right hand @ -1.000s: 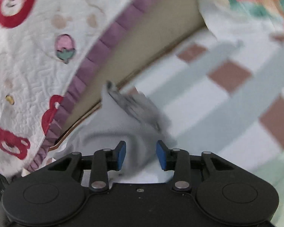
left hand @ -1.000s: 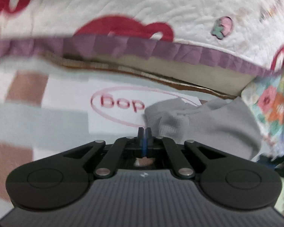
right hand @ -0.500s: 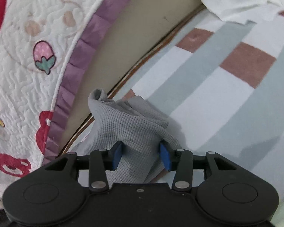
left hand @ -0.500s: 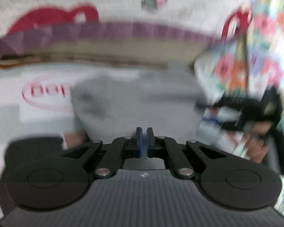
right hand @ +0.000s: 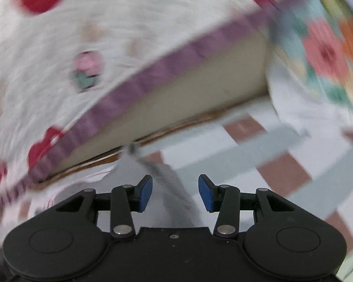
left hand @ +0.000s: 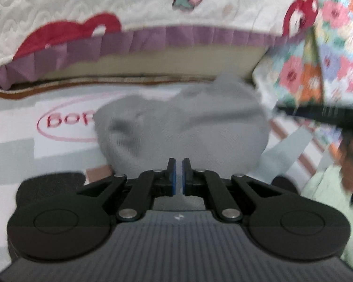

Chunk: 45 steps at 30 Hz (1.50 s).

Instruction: Fold clothes

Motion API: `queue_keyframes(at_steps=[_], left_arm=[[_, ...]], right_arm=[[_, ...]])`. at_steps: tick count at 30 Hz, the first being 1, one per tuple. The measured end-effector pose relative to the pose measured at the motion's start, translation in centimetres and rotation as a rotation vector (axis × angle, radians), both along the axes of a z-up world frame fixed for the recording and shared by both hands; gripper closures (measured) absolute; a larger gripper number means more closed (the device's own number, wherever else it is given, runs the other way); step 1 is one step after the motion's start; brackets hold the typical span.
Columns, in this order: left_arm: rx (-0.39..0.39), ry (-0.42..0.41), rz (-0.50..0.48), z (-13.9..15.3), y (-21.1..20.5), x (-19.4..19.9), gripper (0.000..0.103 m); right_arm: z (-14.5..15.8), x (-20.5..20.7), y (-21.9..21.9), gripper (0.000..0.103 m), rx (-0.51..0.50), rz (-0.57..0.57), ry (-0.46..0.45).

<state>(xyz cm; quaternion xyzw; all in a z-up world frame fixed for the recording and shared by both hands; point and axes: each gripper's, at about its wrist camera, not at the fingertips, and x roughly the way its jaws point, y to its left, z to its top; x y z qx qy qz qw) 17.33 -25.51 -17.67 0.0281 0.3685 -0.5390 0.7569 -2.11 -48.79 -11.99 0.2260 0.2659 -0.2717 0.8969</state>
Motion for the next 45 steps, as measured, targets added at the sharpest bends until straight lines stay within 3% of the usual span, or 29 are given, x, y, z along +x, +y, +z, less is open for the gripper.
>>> queue_keyframes(at_steps=[2,6,9,12,18,20,26,30,34,36,41,45], left_arm=[[-0.017,-0.025,-0.007,0.8,0.1,-0.3,0.1],[-0.028,-0.027,-0.051,1.4,-0.4,-1.3,0.1],[0.003,-0.014,-0.067,0.4,-1.1,-2.0,0.1],[0.083,-0.004,-0.052,-1.3,-1.6,-2.0,0.1],[0.034,-0.068,-0.086,-0.7,-1.0,-2.2,0.1],[0.009,-0.093,-0.085,-0.2,-0.9,-2.1,0.098],[0.015,-0.078,0.034,-0.6,-1.4,1.8,0.098],[0.012,0.054,0.15,-2.2,-1.0,4.7,0.095],[0.017,0.053,0.181,-3.1,-0.7,5.3,0.099],[0.015,0.074,0.199,-3.2,-0.7,5.5,0.099],[0.054,0.005,0.17,-3.2,-0.8,5.1,0.099],[0.047,0.038,0.175,-3.2,-0.3,5.5,0.099]], right_arm=[[-0.3,0.8,1.4,0.06,-0.02,0.127,0.06],[-0.9,1.8,2.7,0.061,-0.134,0.233,0.132],[-1.1,3.4,1.6,0.061,-0.158,0.253,0.151],[-1.9,5.9,-0.6,0.06,-0.176,0.241,0.185],[-4.7,8.9,-2.5,0.061,-0.116,0.258,0.263],[-4.8,8.8,-2.7,0.06,-0.088,0.247,0.26],[-3.4,7.6,-5.2,0.057,-0.001,0.208,0.166],[-3.2,8.2,-6.2,0.058,0.008,0.24,0.157],[-3.2,9.5,-5.2,0.061,-0.079,0.299,0.226],[-3.4,10.1,-5.6,0.062,-0.062,0.289,0.215],[-4.6,12.4,-7.7,0.066,0.026,0.225,0.186],[-3.7,12.7,-8.1,0.066,0.031,0.119,0.154]])
